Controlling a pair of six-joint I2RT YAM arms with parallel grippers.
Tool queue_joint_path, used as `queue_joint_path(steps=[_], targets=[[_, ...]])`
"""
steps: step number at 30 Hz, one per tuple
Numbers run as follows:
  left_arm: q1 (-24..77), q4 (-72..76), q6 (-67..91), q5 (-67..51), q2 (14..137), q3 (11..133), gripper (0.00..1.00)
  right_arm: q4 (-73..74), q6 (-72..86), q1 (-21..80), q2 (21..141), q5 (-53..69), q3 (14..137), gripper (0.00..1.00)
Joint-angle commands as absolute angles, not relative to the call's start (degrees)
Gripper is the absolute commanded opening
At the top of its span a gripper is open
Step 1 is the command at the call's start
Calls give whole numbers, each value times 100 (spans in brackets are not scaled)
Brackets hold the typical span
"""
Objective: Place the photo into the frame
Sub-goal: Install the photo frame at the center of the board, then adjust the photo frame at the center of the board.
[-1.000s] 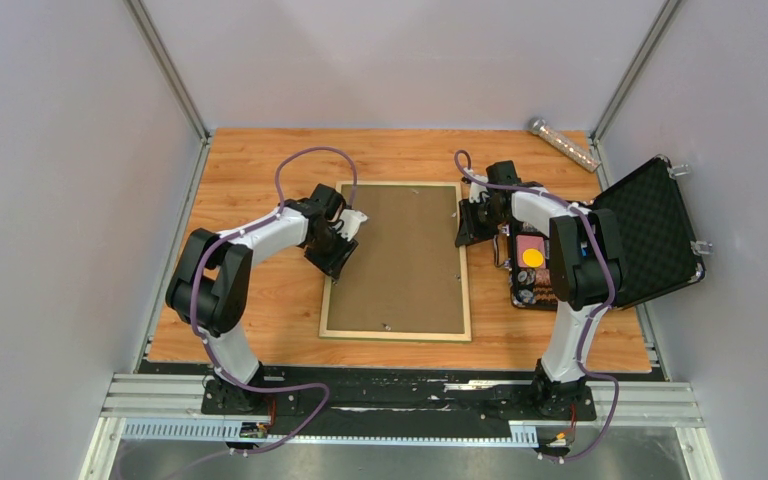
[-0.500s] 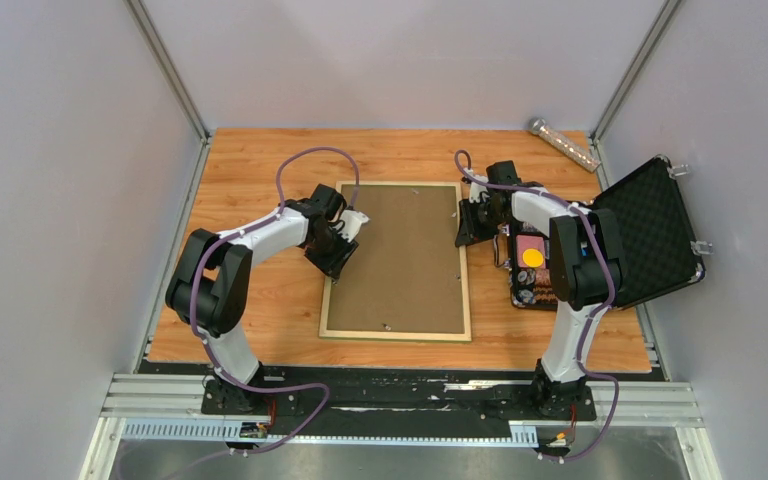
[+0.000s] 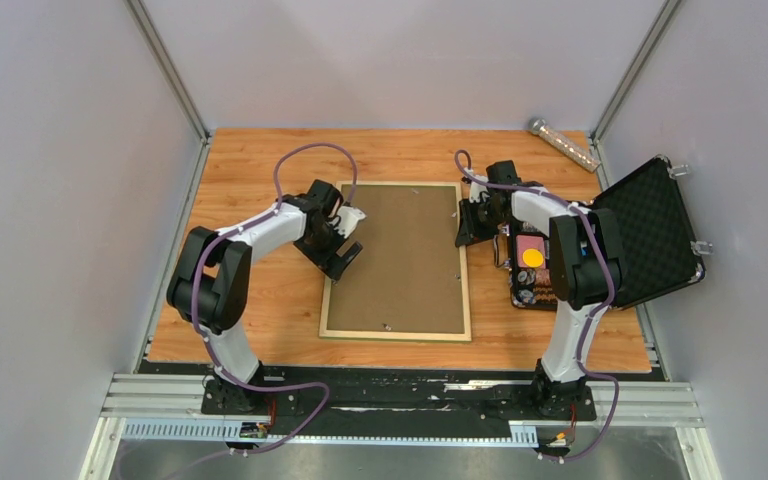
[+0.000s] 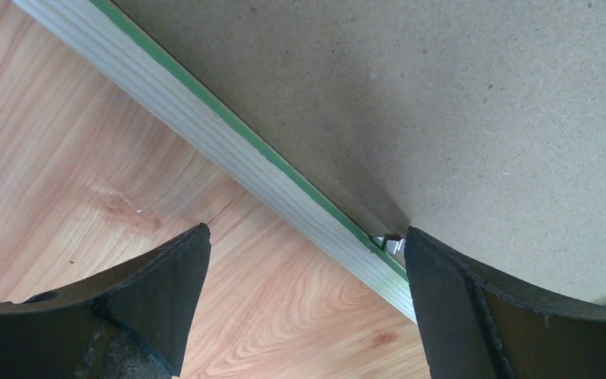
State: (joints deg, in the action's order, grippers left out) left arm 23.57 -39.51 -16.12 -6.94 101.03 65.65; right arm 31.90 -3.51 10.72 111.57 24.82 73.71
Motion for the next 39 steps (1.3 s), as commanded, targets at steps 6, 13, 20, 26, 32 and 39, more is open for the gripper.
queue_joint_path(steps=[6,13,20,26,32,39], targets=[[1847,-4224,-1461,-1111,9602,7022,100,3008,-905,1072,11562,2123,7622,4],[1313,-4267,-1366,-1454,9403,7186,100,3270,-1403,1105,11652,2402,8008,4],[1003,-4216,-1306,-1489,9343,7322,100,3660,-2162,1219,11945,2603,8588,4],[898,-4185,-1343,-1426,9422,7356,100,4144,-3119,1521,12244,2790,9113,4],[800,-3998,-1534,-1222,9412,7264,100,4707,-4164,1885,12625,2840,9821,4],[791,-3782,-1604,-957,9706,7210,100,5294,-5524,2048,13126,3099,10774,7]])
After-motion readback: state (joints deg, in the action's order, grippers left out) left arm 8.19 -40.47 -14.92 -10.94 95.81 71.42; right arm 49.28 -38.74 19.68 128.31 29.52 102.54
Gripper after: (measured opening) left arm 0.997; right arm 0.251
